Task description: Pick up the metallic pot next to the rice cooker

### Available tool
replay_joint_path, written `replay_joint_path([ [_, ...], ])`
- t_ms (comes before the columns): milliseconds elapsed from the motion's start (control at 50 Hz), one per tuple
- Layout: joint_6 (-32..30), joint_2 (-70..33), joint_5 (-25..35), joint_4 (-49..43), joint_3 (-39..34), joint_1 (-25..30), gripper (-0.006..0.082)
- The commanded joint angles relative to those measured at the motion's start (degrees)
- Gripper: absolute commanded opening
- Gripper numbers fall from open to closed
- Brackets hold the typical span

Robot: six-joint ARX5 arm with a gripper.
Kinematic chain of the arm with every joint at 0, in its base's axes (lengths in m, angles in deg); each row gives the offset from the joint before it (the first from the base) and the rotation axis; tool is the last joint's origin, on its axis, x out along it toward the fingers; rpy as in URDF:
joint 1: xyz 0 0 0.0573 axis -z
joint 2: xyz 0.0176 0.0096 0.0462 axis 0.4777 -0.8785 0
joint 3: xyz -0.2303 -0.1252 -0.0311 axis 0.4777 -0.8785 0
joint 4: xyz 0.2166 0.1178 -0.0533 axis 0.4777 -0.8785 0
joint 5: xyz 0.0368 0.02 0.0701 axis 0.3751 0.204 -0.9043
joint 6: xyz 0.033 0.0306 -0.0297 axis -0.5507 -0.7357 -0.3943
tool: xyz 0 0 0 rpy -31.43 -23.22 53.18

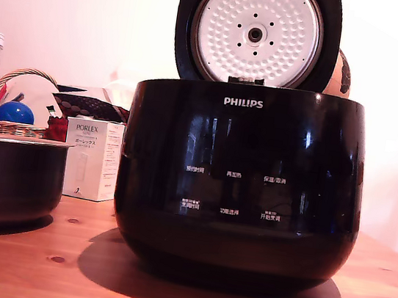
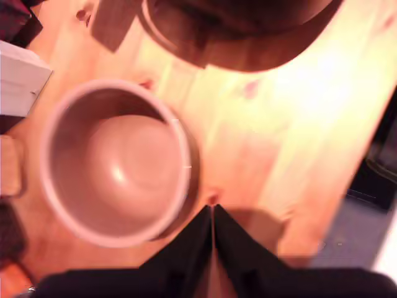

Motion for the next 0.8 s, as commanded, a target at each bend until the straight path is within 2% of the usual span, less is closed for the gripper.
replay_joint_path([
  [0, -2.01, -2.6, -1.53, 0.17, 0.42, -1.73, -0.0022],
  [100, -4.44, -5.79, -2.12, 0.17, 0.44, -3.28, -0.0022],
  [280, -4.57, -9.75, -2.69, 0.17, 0.44, -4.46, -0.0022],
  [380, -7.52, -11.23, -2.78, 0.17, 0.42, -4.81, -0.0021],
  [620, -7.48, -16.96, -2.34, 0.13, 0.33, -4.79, -0.0007],
  [780, -7.43, -19.37, 0.07, 0.13, 0.24, -3.58, 0.0031],
])
